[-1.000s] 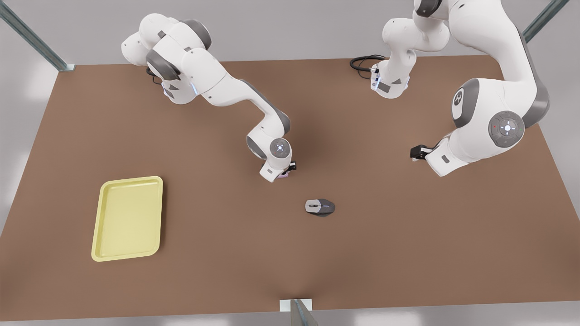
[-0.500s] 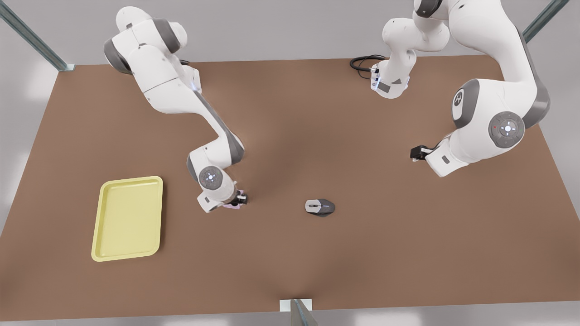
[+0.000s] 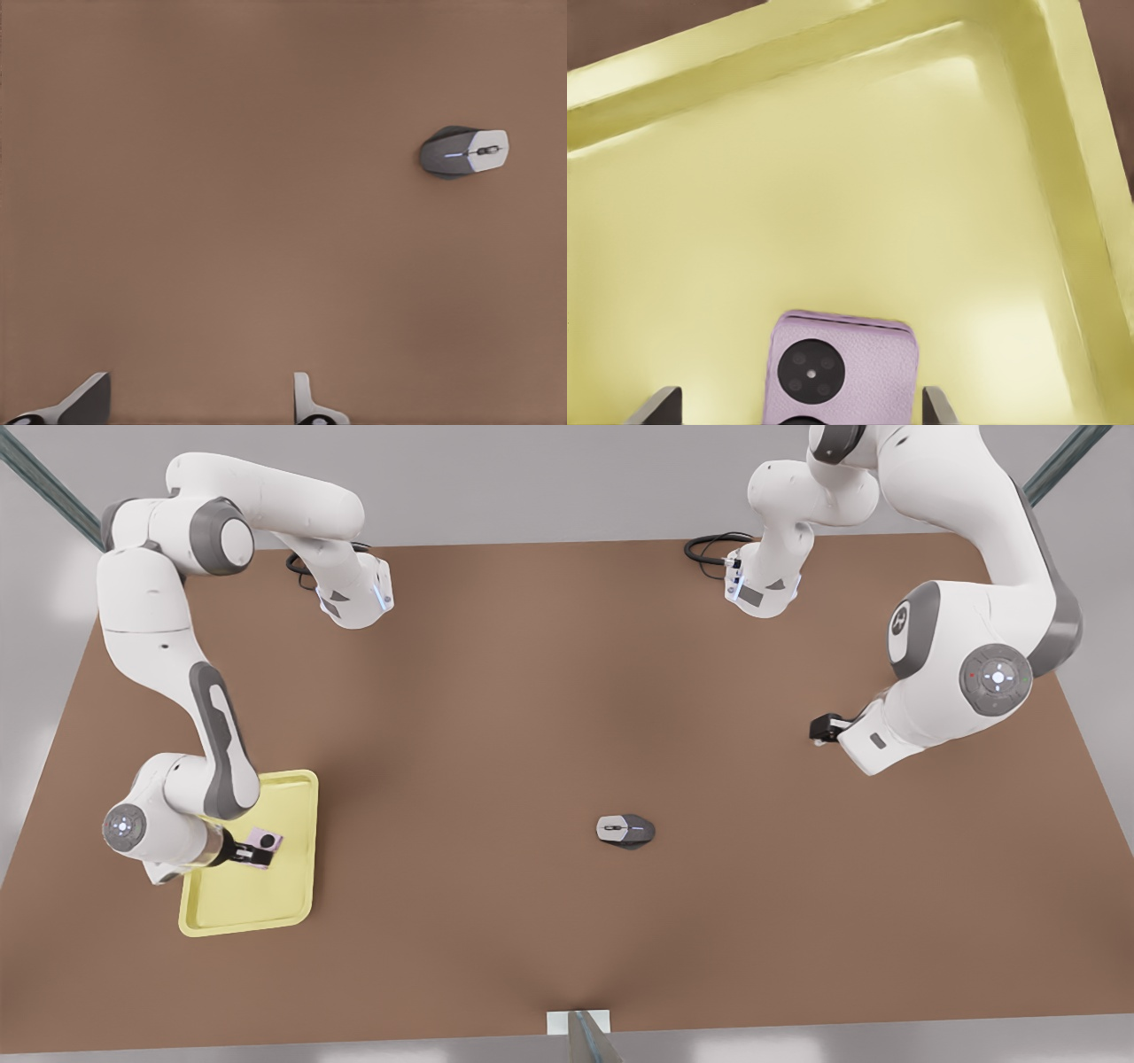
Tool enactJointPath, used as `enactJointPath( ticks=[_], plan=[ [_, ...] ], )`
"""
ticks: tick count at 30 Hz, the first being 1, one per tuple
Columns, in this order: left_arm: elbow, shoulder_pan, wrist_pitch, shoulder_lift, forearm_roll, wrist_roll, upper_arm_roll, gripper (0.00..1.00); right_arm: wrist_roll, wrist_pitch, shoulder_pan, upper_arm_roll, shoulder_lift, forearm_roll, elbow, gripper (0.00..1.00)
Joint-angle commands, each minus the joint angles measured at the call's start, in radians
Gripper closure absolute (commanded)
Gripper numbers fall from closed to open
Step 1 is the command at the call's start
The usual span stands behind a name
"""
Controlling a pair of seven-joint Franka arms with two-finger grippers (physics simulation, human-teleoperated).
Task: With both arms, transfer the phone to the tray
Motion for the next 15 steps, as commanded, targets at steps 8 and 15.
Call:
enactJointPath(
  ticks=[8, 15],
  plan=[
    [0.0, 0.0, -0.003, 0.002, 0.005, 0.001, 0.001, 0.0, 0.074, -0.737, 0.276, 0.013, -0.409, 0.021, 0.289, 0.0],
    [0.0, 0.0, -0.003, 0.002, 0.005, 0.001, 0.001, 0.0, 0.017, -0.728, 0.288, 0.015, -0.42, 0.035, 0.216, 0.0]
  ],
)
